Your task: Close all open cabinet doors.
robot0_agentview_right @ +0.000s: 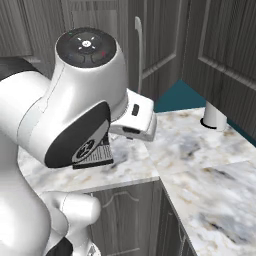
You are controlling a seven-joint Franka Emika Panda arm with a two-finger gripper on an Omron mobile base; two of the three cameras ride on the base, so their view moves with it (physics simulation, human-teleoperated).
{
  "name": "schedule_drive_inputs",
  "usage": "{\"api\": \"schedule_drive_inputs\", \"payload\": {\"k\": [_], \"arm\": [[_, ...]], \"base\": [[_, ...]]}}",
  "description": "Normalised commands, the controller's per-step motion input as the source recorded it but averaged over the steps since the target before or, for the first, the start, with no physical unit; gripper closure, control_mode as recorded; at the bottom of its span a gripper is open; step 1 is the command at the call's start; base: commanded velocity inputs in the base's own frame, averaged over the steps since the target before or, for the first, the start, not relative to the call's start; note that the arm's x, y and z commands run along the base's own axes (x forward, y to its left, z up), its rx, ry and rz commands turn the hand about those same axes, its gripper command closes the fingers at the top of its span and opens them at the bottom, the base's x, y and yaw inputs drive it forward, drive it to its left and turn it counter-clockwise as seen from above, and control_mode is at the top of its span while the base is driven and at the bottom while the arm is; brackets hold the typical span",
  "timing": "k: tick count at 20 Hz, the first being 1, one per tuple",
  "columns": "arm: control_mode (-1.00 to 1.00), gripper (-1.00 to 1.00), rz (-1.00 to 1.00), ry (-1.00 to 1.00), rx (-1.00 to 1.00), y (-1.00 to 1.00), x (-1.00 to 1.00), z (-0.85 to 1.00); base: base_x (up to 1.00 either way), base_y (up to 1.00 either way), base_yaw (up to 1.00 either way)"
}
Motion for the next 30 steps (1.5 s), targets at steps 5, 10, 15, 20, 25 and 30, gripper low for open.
{"api": "schedule_drive_inputs", "payload": {"k": [5, 10, 15, 20, 25, 30], "arm": [[-1.00, -1.00, 0.06, -0.09, 0.05, -0.22, 0.40, -0.01], [-1.00, -1.00, 0.02, -0.12, 0.03, 0.00, 0.31, -0.13], [-1.00, -1.00, 0.00, -0.08, 0.02, 0.00, 0.21, -0.01], [-1.00, -1.00, 0.00, -0.11, 0.02, 0.05, 0.08, 0.00], [-1.00, -1.00, 0.00, -0.06, 0.00, 0.04, 0.35, 0.00], [-1.00, -1.00, 0.00, 0.00, 0.00, 0.18, 0.38, 0.05]], "base": [[0.00, 0.00, 0.00], [0.00, 0.00, 0.00], [0.00, 0.00, 0.00], [0.00, 0.00, 0.00], [0.00, 0.00, 0.00], [0.00, 0.00, 0.00]]}}
